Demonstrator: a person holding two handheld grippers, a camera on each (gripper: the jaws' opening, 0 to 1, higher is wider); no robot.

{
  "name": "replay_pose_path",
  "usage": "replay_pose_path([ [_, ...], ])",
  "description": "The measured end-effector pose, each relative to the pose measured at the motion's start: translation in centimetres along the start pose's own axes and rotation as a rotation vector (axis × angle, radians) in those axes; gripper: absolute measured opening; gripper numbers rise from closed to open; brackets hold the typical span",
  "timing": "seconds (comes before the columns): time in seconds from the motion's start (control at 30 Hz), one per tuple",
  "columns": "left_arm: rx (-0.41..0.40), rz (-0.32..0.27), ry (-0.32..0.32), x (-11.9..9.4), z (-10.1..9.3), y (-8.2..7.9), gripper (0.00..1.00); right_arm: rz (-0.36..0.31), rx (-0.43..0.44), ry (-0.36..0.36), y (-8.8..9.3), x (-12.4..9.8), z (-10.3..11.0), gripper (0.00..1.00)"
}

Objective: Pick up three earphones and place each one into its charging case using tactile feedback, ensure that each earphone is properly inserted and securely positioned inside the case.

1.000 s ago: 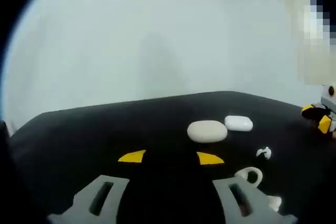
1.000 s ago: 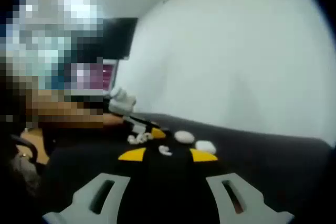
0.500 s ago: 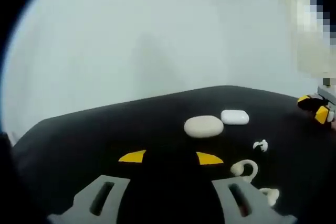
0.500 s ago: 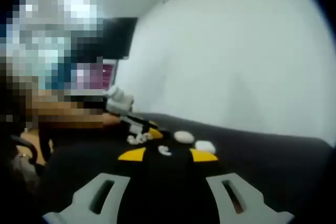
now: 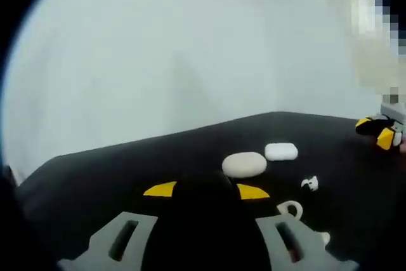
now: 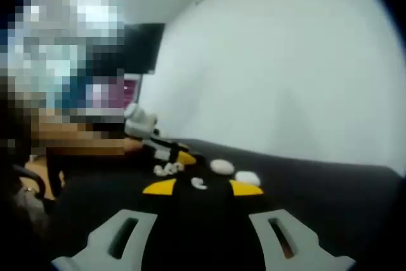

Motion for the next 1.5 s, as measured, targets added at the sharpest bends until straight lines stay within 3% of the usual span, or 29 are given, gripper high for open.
replay_pose_path([
  [0.13,-0.055,-0.010,0.003,-0.1,0.4,-0.2,0.31,-0.011,0.018,0.007,-0.1,-0.1,-0.2,0.32],
  [0.5,-0.077,-0.025,0.064,-0.8,-0.1,-0.8,0.31,-0.022,0.029,0.002,-0.2,-0.1,-0.3,0.32],
  [0.73,-0.013,-0.009,0.100,-2.2,-0.3,-1.7,0.31,-0.020,0.022,0.002,-0.2,0.0,-0.3,0.32],
  [1.0,0.008,-0.043,0.136,-4.3,-0.3,-3.8,0.31,-0.009,0.011,0.003,-0.1,0.1,-0.2,0.32],
  [1.5,0.039,-0.065,0.324,-6.8,-4.4,-3.9,0.31,0.002,0.005,0.011,0.3,0.3,-0.5,0.32],
])
Point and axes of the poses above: the point that each gripper's makers call its tool centre point, and the gripper's own axes: x roughly forward along the fingers, z roughly to its left, y roughly out of its underside, the point moved 7 cm from there along -x, roughly backward along the fingers, and after that the axes turned 3 degrees about -x, right-handed, at the moved point
